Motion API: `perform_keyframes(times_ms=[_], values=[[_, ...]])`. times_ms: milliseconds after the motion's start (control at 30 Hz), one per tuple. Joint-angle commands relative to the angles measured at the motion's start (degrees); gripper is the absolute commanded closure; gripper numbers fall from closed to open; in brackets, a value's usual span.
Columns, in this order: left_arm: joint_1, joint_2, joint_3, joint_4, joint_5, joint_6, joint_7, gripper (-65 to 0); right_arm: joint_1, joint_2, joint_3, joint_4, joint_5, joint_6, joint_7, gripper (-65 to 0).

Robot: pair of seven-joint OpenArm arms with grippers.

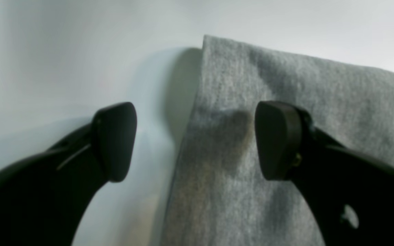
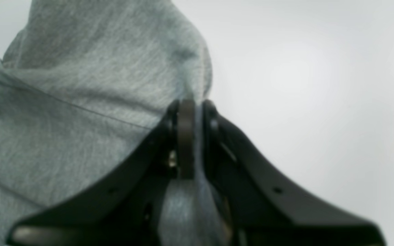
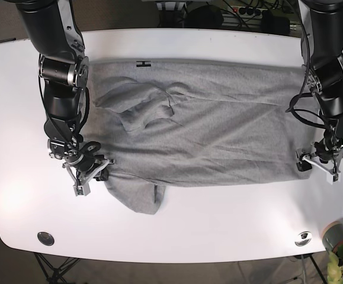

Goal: Fold the T-shirt properly
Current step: 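Move both grippers to the shirt hem corners and grasp them, then lift the hem with both grippers and fold it toward the collar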

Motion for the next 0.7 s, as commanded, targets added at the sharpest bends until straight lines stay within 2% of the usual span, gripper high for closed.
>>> perform_keyframes(times_ms=[0,500,533,633,667], values=[[-2.27,-0.99,-0.04,0.79,-0.7,0.01,-1.51,-51.5,1.35,0.52,0.12,0.41,-0.49,-0.25,-0.92,-2.4],[-2.97,2.26,-0.04,0.35,-0.62,-0.08,-1.59,-50.7,-0.06,0.52,0.12,2.79,-0.49,-0.25,0.4,-2.4],[-2.97,2.26,-0.04,0.35,-0.62,-0.08,-1.59,-49.2,-0.41,0.52,0.03,3.31,-0.49,-0.25,0.31,-2.4],[-2.88,2.26,-0.04,0.44,-0.7,-0.08,-1.77,-35.6,-1.64,0.43,-0.06,4.9,-0.4,-0.25,0.22,-2.4],[-2.88,2.26,-0.04,0.53,-0.62,-0.08,-1.77,-29.0,-1.81,0.43,-0.15,5.07,-0.4,-0.25,0.22,-2.4]])
